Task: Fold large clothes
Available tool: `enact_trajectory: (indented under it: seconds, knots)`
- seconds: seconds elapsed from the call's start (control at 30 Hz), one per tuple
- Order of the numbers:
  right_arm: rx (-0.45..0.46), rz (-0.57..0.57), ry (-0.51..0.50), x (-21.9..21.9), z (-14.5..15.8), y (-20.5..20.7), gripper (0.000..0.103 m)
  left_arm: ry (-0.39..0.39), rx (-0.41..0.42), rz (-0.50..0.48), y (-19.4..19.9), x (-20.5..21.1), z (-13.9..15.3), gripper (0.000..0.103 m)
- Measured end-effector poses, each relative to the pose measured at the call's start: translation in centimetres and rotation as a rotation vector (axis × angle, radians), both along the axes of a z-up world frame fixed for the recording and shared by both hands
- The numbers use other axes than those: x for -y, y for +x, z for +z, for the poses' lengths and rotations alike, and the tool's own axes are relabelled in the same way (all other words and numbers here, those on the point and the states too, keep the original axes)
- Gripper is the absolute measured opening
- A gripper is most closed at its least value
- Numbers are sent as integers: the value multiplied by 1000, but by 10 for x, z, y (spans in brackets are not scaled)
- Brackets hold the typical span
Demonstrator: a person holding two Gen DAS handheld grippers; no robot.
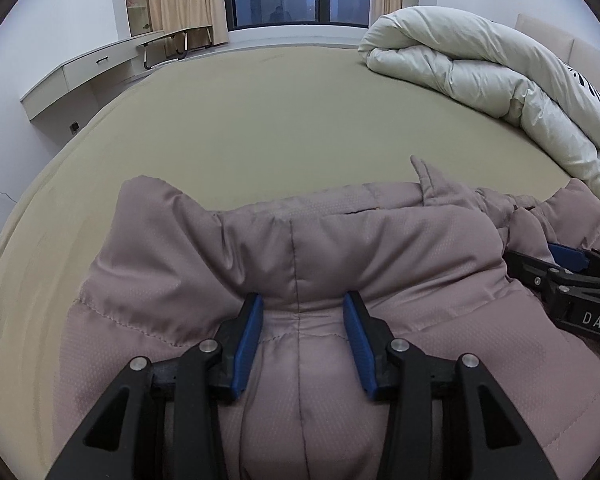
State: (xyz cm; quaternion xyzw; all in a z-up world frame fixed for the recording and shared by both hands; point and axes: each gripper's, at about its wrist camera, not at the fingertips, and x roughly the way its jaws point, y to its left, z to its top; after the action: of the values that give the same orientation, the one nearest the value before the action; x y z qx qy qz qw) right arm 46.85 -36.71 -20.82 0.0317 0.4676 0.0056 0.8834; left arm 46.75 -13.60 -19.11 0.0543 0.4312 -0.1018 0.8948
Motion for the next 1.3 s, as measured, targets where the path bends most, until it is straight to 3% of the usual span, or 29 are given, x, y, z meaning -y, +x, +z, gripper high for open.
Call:
enact_trajectory:
  seconds: [0.13,0.17,0.23,0.3,0.37,0.43,0.53,0.7,1.13,1.3]
  knots:
    - [-16,22,63,3,27,-23,76,-27,-77,3,-9,-8,25,46]
    - [22,13,64,7,44,-35,76,-35,-73,1,-17,-10,34,46]
    - [167,-1,43,20,80,-70,75,-45,1,-26,-43,-12,60,46]
    - [213,-50,20,40,96,-98,76,-20,65,-38,-64,-10,73,46]
    - [125,-102,17,63,80,-101,76,29,66,-43,-71,-5,68,46]
    - [-20,-153,12,88,40,-97,76,40,4,-42,-65,-2,46,50]
    - [21,-164,85,104,15,-104,76,64,36,-35,-64,3,31,51]
    - [40,-185,53,101,1,-97,76,32,46,-17,-52,3,16,51]
    - [99,-188,44,97,-11,-97,76,-128,85,-21,-53,-19,3,51]
    - [61,-190,4,86,0,-103,76,-131,60,-26,-55,-22,12,50]
